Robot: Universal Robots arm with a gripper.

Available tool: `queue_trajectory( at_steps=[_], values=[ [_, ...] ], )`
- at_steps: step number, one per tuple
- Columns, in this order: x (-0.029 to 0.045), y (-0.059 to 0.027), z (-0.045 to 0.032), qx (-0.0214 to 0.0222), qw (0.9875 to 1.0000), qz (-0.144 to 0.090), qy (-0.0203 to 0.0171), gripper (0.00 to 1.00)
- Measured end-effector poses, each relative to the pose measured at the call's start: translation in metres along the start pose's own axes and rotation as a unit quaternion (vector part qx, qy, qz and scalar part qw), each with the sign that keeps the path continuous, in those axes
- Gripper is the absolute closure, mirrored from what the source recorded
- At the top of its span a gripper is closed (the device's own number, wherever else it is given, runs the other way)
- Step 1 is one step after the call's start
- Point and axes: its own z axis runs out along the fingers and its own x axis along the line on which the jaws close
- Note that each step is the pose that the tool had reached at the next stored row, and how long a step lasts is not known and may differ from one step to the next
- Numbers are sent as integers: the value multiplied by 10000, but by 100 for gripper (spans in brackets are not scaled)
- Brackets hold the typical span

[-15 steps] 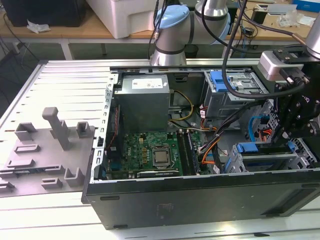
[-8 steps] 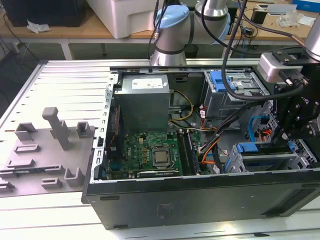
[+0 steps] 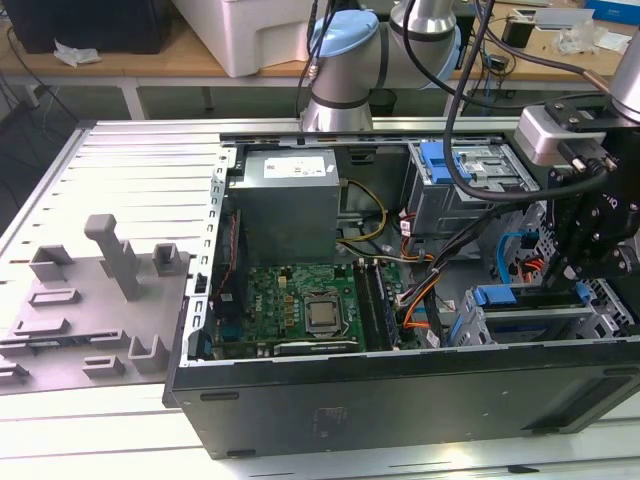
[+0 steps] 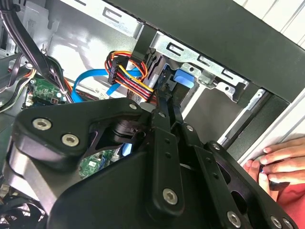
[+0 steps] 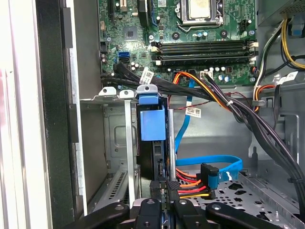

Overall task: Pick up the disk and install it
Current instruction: 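Insert the first disk wire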

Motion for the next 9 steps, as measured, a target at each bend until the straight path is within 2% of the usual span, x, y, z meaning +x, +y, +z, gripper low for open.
queue_trajectory(
  at_steps=[9],
  values=[
    [1,0,-8,0,10000,0,0,84]
  ],
)
